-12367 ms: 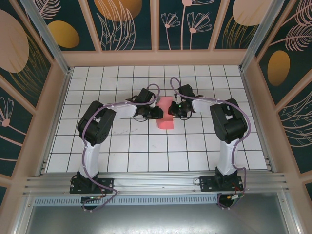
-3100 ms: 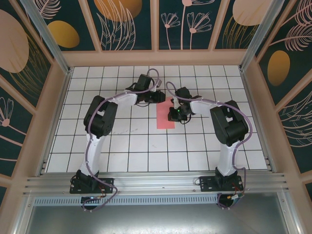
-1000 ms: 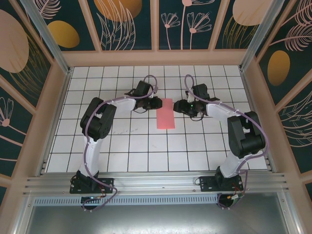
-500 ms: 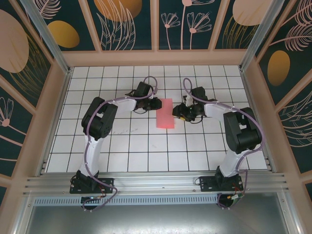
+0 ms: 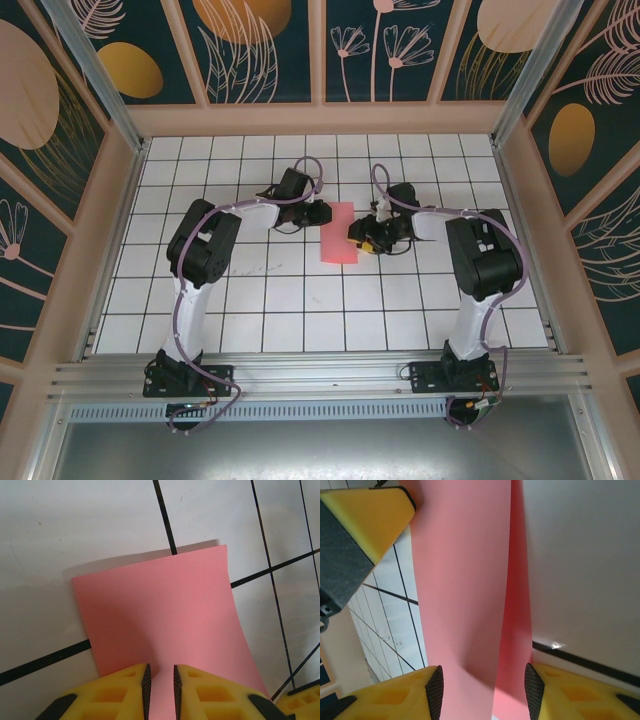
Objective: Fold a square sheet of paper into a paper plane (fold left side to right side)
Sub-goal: Fold the triangle a second time at the center of the table.
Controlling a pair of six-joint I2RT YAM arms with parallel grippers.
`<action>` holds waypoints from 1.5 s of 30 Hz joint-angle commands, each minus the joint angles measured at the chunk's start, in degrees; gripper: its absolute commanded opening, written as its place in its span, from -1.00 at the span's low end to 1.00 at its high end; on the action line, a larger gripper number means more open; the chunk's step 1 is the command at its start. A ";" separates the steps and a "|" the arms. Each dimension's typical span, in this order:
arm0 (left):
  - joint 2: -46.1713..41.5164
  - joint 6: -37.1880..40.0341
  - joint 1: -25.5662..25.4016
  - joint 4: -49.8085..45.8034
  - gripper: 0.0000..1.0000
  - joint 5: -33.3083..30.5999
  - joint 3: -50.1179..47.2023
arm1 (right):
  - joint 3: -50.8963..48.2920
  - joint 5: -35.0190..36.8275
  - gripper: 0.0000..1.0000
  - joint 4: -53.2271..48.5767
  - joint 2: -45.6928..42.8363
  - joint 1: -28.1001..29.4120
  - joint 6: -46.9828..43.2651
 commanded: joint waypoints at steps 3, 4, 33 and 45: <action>-2.83 0.74 0.08 -0.66 -0.49 0.79 -1.80 | 3.62 -2.45 -0.07 3.87 1.92 0.08 2.50; -3.86 1.01 0.04 -0.42 -0.47 0.86 -1.94 | 4.21 -2.27 -0.09 3.82 2.29 0.06 2.58; -22.68 15.35 -23.72 -3.50 0.61 -28.65 -17.35 | 14.75 -2.05 -0.37 -2.90 5.50 -0.32 1.13; -13.36 18.49 -26.78 -9.15 0.68 -42.80 -9.21 | 14.32 -1.58 -0.37 -2.85 5.68 -0.11 0.68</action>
